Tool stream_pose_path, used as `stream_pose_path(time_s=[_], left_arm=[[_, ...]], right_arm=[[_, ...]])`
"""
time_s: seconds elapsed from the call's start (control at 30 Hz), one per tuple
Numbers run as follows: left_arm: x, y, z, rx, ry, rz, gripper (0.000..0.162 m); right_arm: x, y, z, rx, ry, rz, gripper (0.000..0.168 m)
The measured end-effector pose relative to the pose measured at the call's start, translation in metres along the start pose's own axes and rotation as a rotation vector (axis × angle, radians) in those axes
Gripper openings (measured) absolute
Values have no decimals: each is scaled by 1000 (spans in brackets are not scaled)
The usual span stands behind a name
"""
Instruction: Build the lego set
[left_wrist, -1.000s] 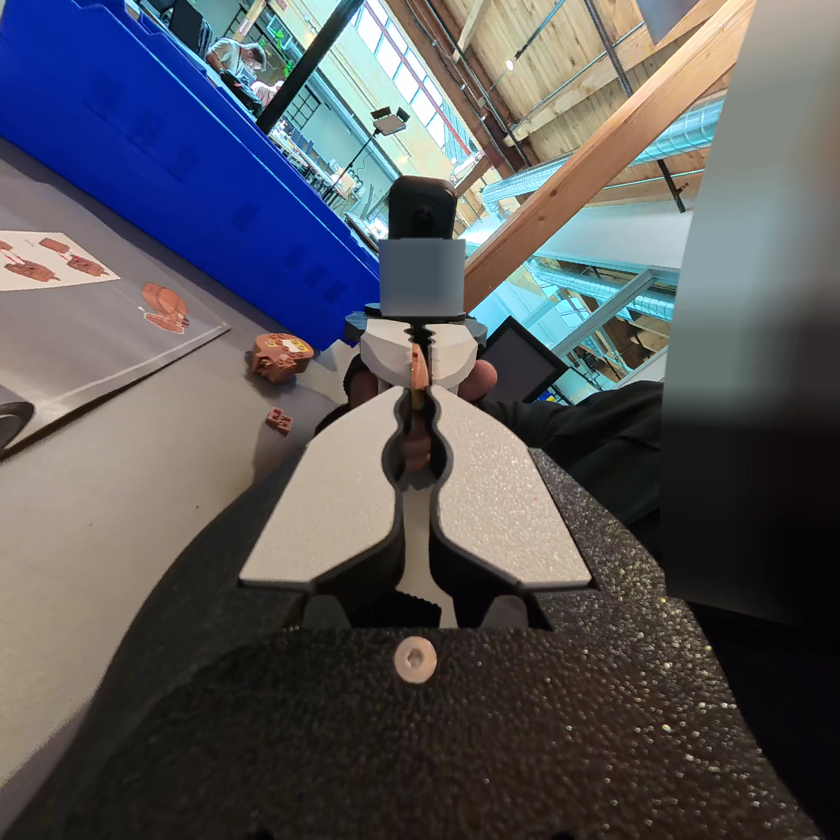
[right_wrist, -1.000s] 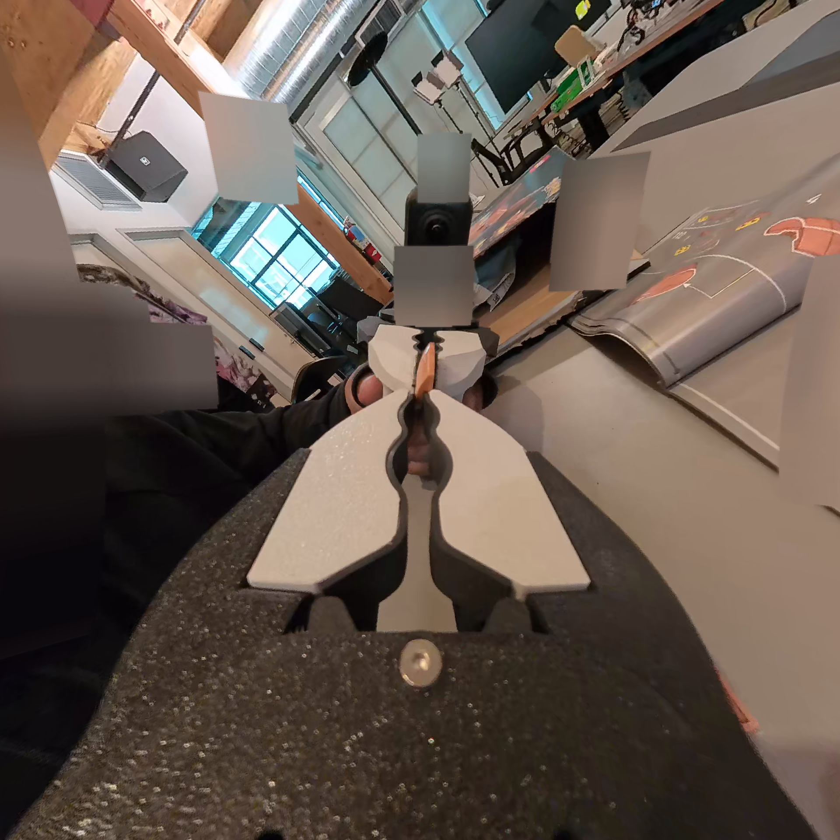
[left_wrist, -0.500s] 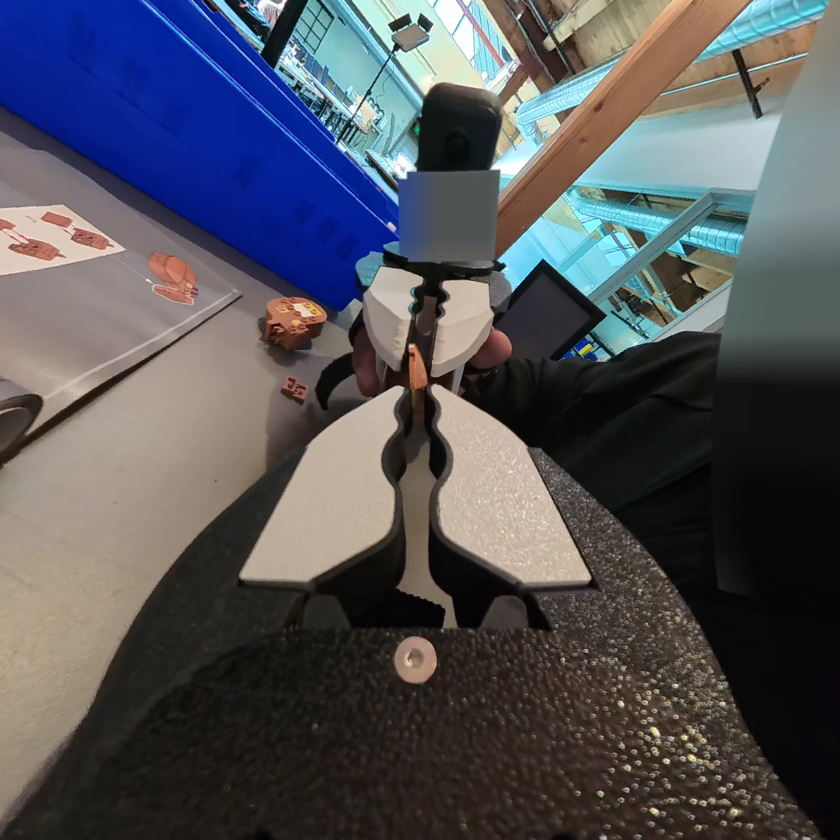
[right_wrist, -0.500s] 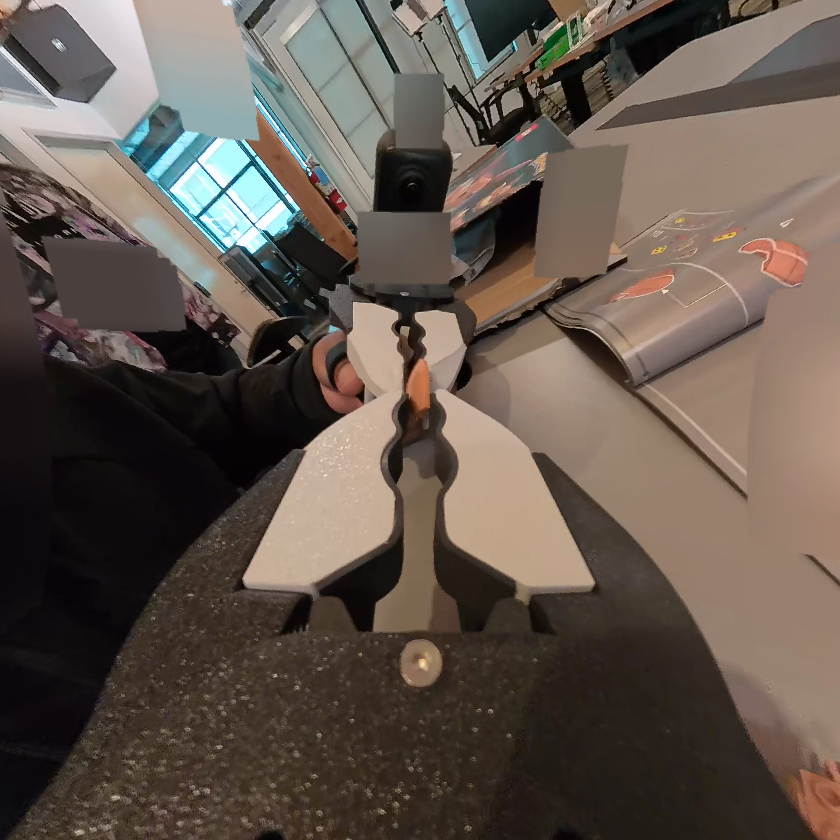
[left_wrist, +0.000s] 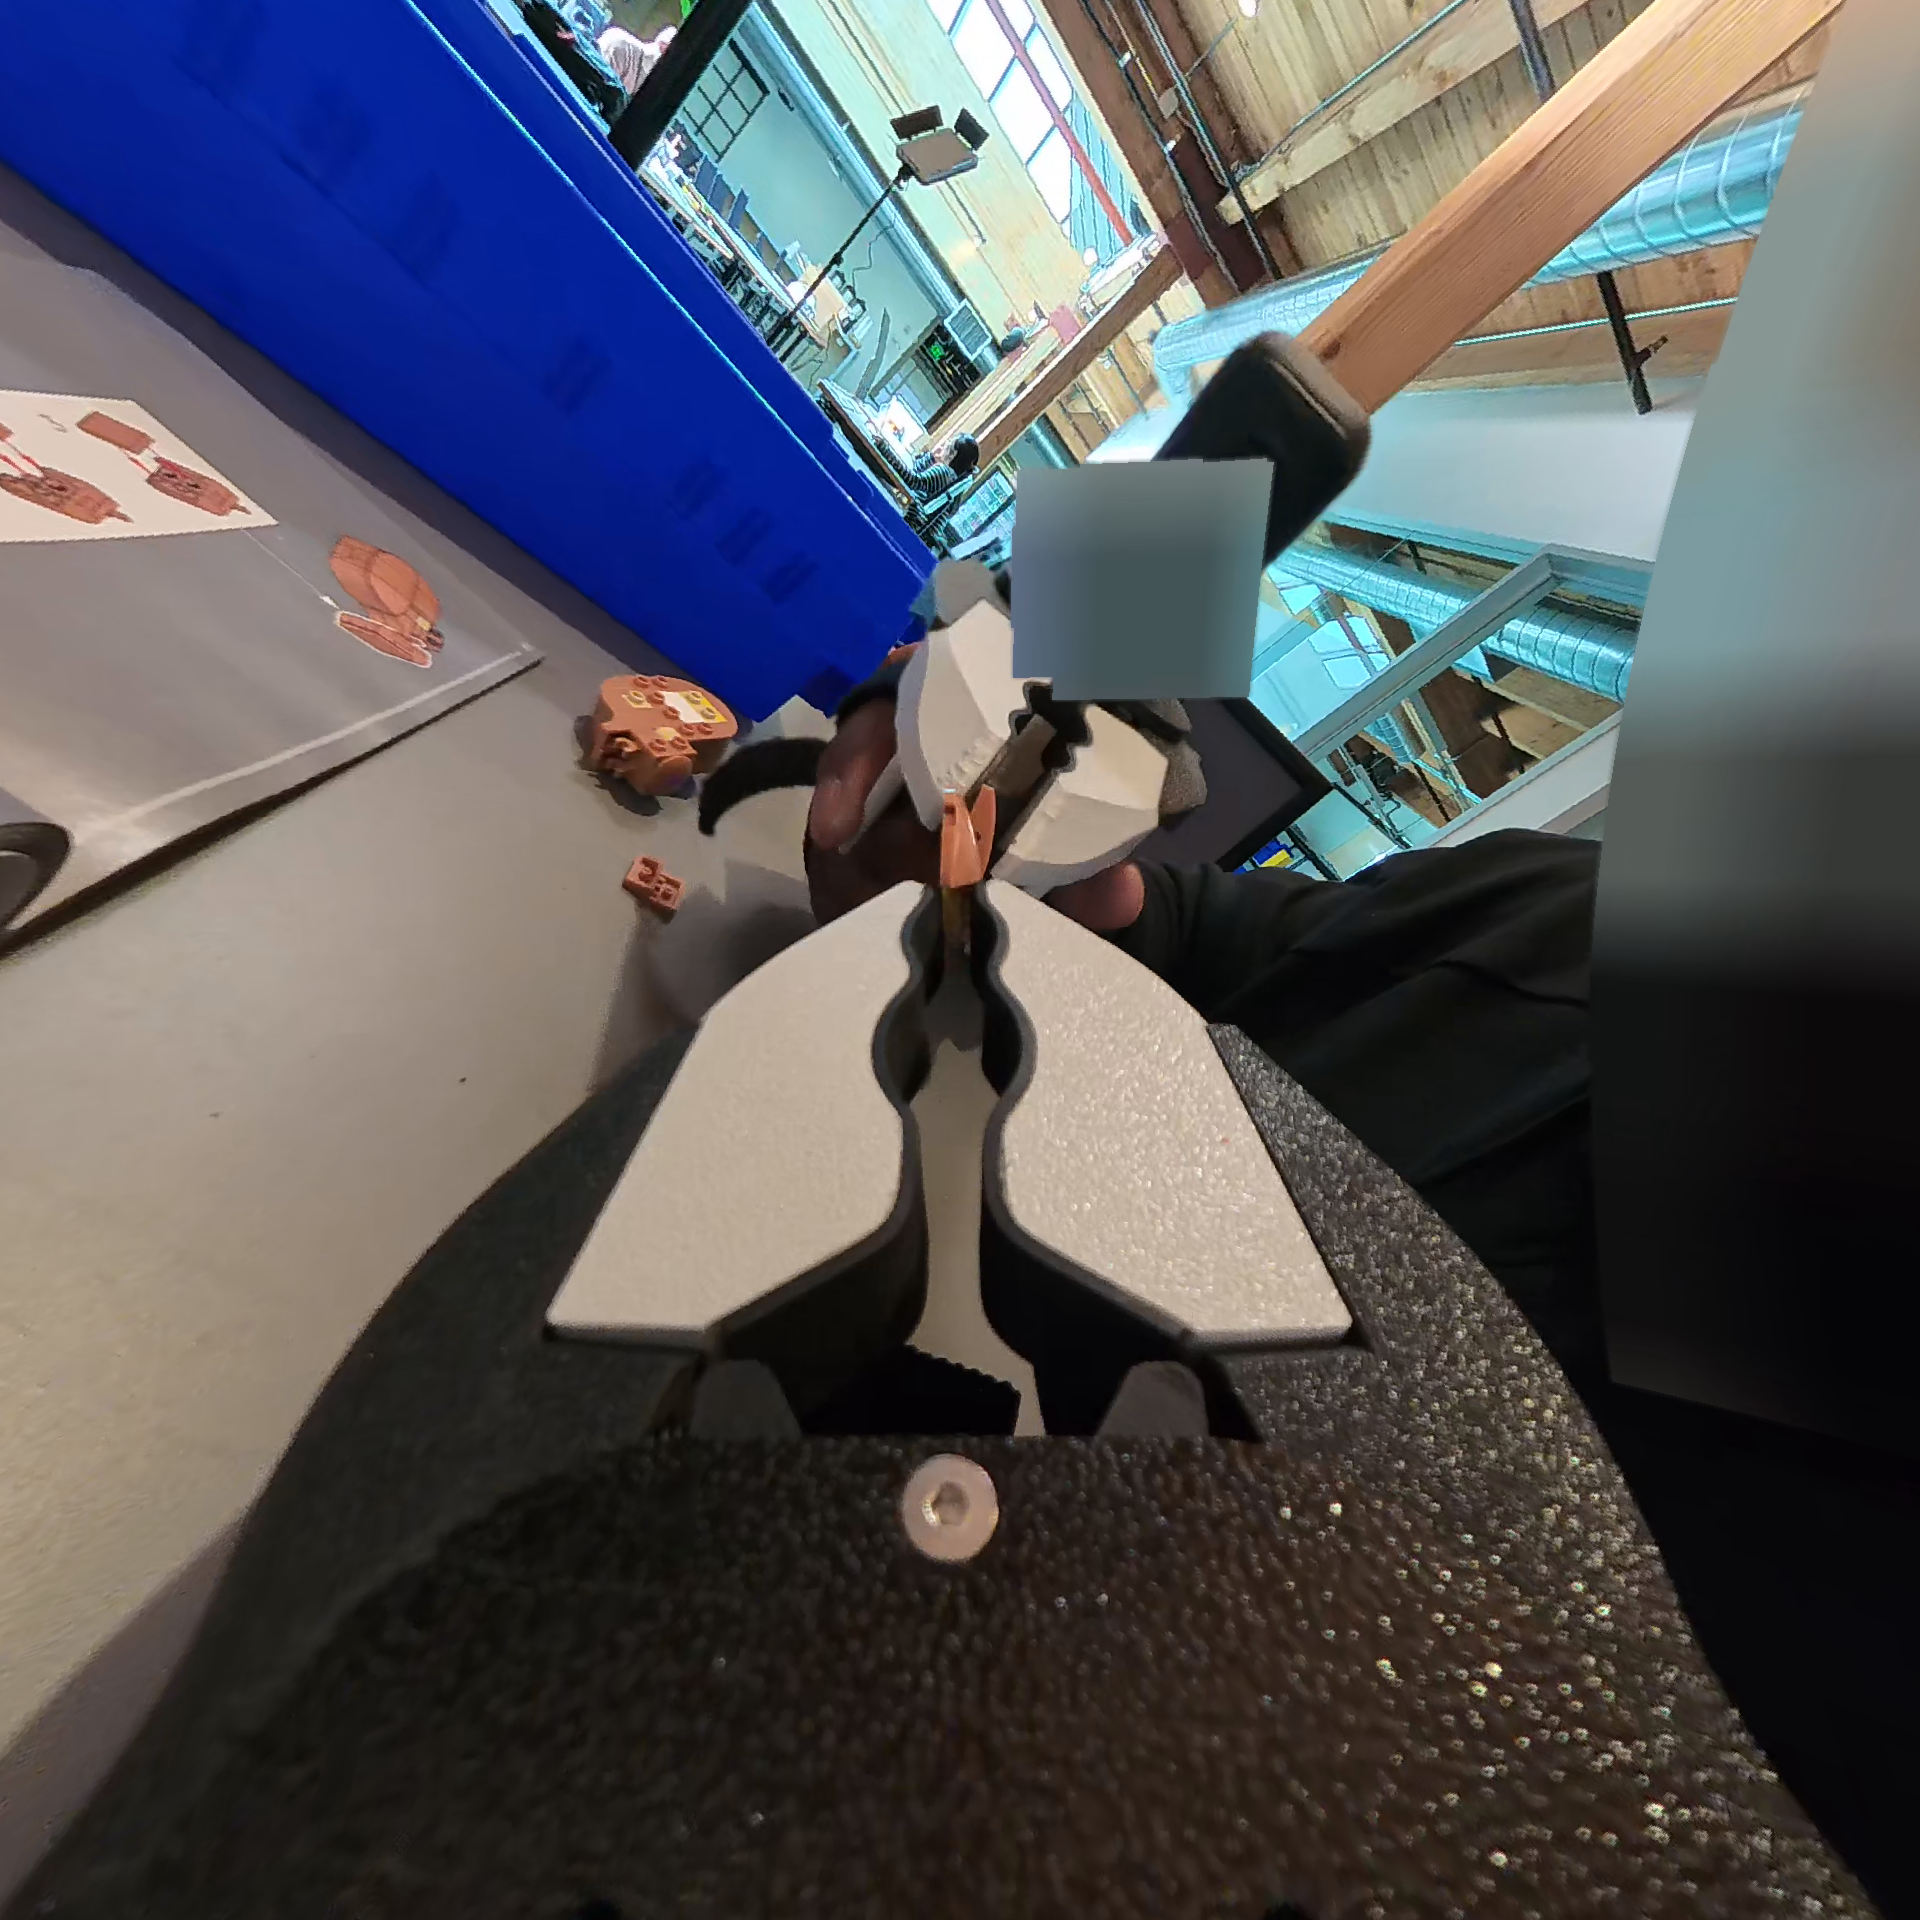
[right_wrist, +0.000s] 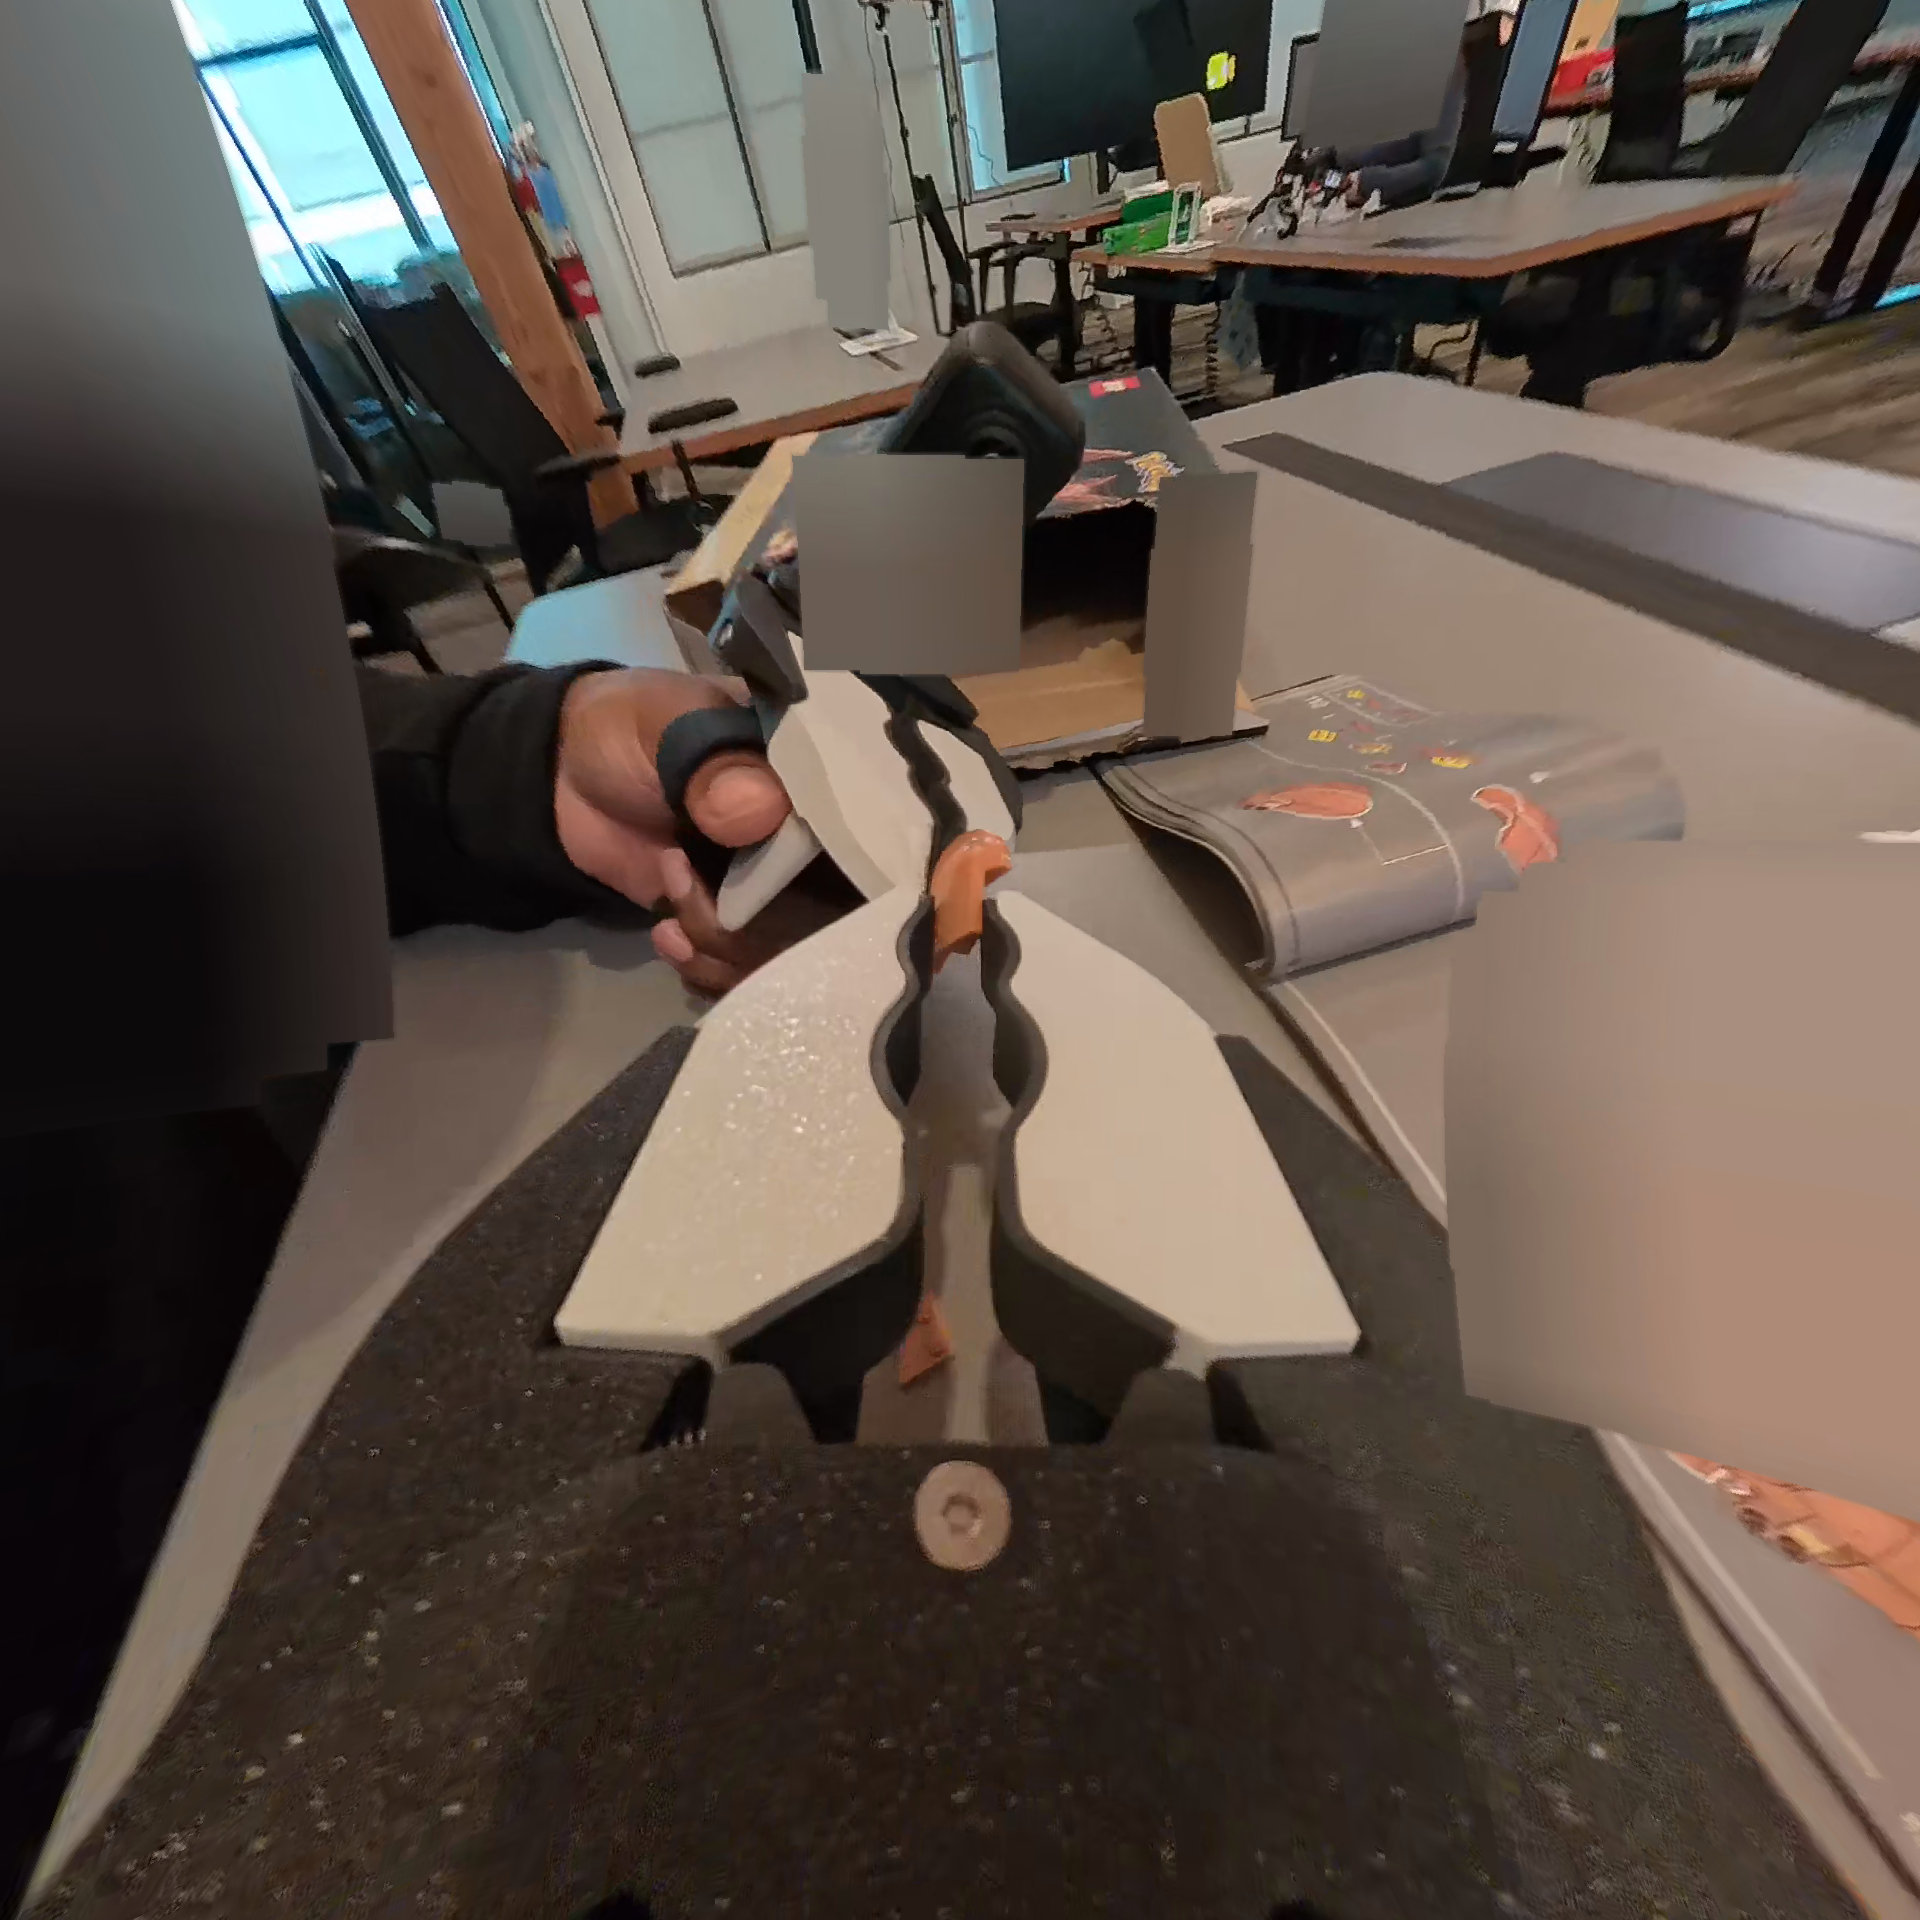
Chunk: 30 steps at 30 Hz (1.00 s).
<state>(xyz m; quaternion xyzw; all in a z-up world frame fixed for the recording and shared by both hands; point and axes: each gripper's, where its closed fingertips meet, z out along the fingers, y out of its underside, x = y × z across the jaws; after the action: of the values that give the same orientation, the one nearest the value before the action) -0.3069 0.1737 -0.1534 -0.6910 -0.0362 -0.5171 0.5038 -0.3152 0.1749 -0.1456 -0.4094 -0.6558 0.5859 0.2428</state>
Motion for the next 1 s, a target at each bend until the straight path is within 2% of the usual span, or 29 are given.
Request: stream_pose_path(time_s=[0.33,0.53,0.6,0.7,0.77,0.83,1.0], left_arm=[[1,-1,0,13,5,-4,4],[-3,-5,-4,36,-18,-4,4],[-5,-6,-6,34,-37,14,4],[-5,-8,-8,35,-40,24,4],[-4,-8,-7,30,-36,27,4],[-3,-7,-6,23,-30,27,4],[-4,-5,-6,11,-26,17,4]], right_arm=[[-2,-3,-1,-14,86,-208,7],[-4,-7,-6,7,63,-216,5],[2,8,-5,-101,47,-147,6],[6,49,-3,-343,-23,68,6],[4,71,-3,-444,-54,152,6],[1,86,-3,-517,-79,206,6],[5,89,-3,-541,-42,194,6]])
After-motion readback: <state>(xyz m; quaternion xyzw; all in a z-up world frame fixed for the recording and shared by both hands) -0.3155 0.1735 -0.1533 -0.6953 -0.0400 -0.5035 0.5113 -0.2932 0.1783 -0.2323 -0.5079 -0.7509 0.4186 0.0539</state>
